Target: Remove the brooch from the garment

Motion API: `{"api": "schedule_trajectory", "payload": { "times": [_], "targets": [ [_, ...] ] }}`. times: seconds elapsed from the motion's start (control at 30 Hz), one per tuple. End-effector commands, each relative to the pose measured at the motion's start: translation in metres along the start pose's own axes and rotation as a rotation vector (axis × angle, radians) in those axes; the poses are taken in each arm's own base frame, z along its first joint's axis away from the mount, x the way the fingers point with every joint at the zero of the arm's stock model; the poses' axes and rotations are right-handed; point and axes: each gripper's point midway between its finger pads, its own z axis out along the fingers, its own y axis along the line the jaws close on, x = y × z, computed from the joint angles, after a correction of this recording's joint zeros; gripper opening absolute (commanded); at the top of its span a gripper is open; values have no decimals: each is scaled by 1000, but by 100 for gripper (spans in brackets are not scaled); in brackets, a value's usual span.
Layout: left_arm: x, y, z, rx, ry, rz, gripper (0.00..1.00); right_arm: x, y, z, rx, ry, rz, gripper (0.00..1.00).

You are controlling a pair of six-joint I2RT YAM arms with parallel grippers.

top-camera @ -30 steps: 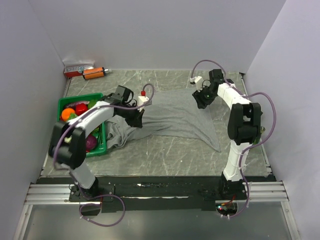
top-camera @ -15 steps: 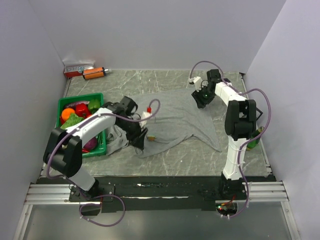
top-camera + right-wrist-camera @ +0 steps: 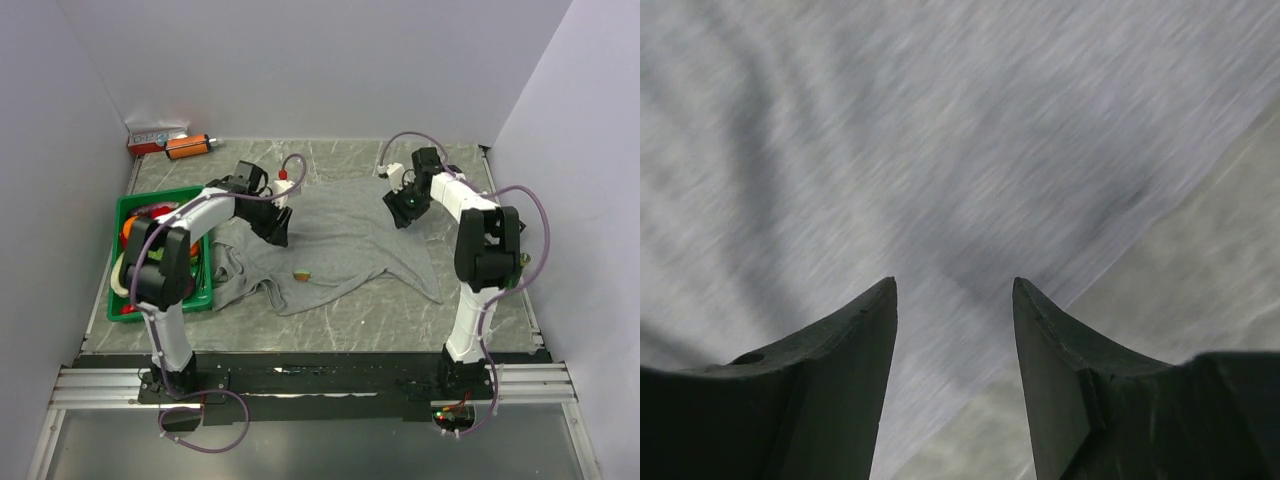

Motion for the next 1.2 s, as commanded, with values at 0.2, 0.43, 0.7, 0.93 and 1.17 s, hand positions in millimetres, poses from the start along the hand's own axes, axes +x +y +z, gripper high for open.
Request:
{"api": "schedule_trajectory", "payload": {
  "times": [0.2, 0.43, 0.7, 0.93, 1.17],
  "targets": [
    [3, -31, 33, 245, 12, -15, 44, -31, 90, -106, -46, -271, 106, 59],
    [14, -49, 44, 321, 65, -25, 37, 7, 108, -85, -66, -186, 106, 59],
    [39, -51, 56, 347, 169, -36, 41, 9, 121, -72, -138, -169, 142, 59],
    [44, -55, 62, 412, 224, -78, 47, 5, 122, -68, -159, -167, 142, 59],
    [16, -47, 48, 298, 124, 20, 47, 3, 121, -67, -158, -167, 148, 59]
  ]
}}
